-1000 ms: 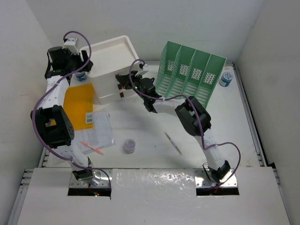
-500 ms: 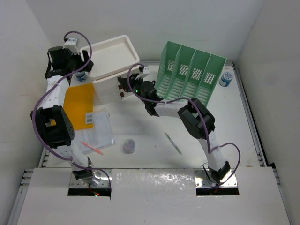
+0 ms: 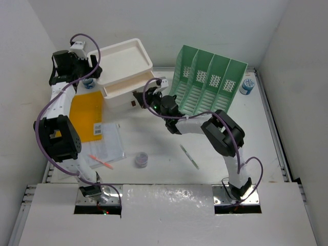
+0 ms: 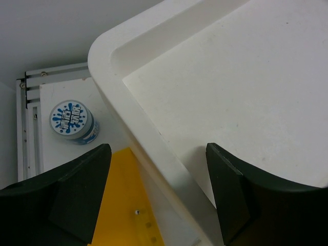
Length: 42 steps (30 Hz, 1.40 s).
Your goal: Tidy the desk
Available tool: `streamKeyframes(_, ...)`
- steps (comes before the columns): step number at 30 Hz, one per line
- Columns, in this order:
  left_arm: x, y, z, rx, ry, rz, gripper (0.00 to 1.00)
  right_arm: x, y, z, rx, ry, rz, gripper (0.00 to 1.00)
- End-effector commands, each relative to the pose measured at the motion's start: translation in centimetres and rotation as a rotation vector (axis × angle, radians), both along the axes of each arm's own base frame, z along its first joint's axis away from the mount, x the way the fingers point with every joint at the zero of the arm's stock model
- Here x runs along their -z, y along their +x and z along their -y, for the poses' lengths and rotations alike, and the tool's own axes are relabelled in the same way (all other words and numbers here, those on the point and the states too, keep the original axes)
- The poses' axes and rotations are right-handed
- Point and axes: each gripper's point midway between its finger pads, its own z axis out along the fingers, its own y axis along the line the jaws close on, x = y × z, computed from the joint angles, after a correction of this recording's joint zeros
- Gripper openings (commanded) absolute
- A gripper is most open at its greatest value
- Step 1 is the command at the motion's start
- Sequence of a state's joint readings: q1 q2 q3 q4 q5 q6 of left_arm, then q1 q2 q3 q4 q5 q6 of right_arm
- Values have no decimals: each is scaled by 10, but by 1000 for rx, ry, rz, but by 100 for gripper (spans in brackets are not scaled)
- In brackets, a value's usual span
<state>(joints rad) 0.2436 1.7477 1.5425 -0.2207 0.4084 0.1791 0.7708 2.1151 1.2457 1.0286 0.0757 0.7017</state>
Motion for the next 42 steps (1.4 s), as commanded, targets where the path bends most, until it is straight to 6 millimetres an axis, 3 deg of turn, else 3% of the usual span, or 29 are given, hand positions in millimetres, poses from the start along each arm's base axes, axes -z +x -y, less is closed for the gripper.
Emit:
streamKeyframes(1, 23, -10, -9, -20, 24, -97, 73, 0, -35, 1, -36, -88, 42, 0)
streamKeyframes(6, 16, -11, -15, -26, 21, -91, 77, -5, -77, 21, -44, -136, 67, 0)
streamKeyframes(7, 12, -10, -16, -24, 22, -83, 78, 3, -81, 28, -39, -155, 57, 0)
streamKeyframes(8, 7, -10, -18, -24, 18, -78, 80, -3, -84, 31, -42, -164, 68, 0)
streamKeyframes(12, -10, -11, -23, -20, 16, -61, 90, 2, -93, 28, -92, -245, 73, 0)
streamKeyframes(13, -15, -15, -29, -26, 12, -56, 98, 3, -94, 29, -97, -259, 75, 0)
streamKeyframes(20, -83, -31, -86, -112, -53, 79, 100, -5, -98, 32, -140, -417, 118, 55)
streamKeyframes(21, -88, -32, -91, -123, -50, 88, 100, -14, -97, 28, -148, -420, 131, 58)
streamKeyframes(24, -94, -33, -119, -191, -74, 104, 100, -16, -100, 31, -162, -477, 138, 64)
streamKeyframes(27, -82, -29, -162, -305, -152, 92, 100, -15, -109, 36, -191, -503, 151, 66)
streamKeyframes(29, -70, -14, -175, -357, -190, 66, 100, -16, -115, 41, -199, -513, 160, 67)
streamKeyframes(32, -36, 9, -182, -382, -209, 0, 100, -16, -118, 45, -199, -525, 160, 67)
streamKeyframes(34, -19, 31, -171, -390, -175, -41, 99, -19, -120, 47, -201, -534, 159, 67)
streamKeyframes(37, -6, 48, -174, -444, -141, -61, 99, -21, -128, 45, -219, -553, 175, 67)
streamKeyframes(40, 29, 66, -176, -487, -172, -101, 95, -19, -135, 41, -238, -590, 185, 67)
streamKeyframes(42, 39, 74, -168, -474, -192, -102, 93, -20, -138, 37, -252, -605, 190, 67)
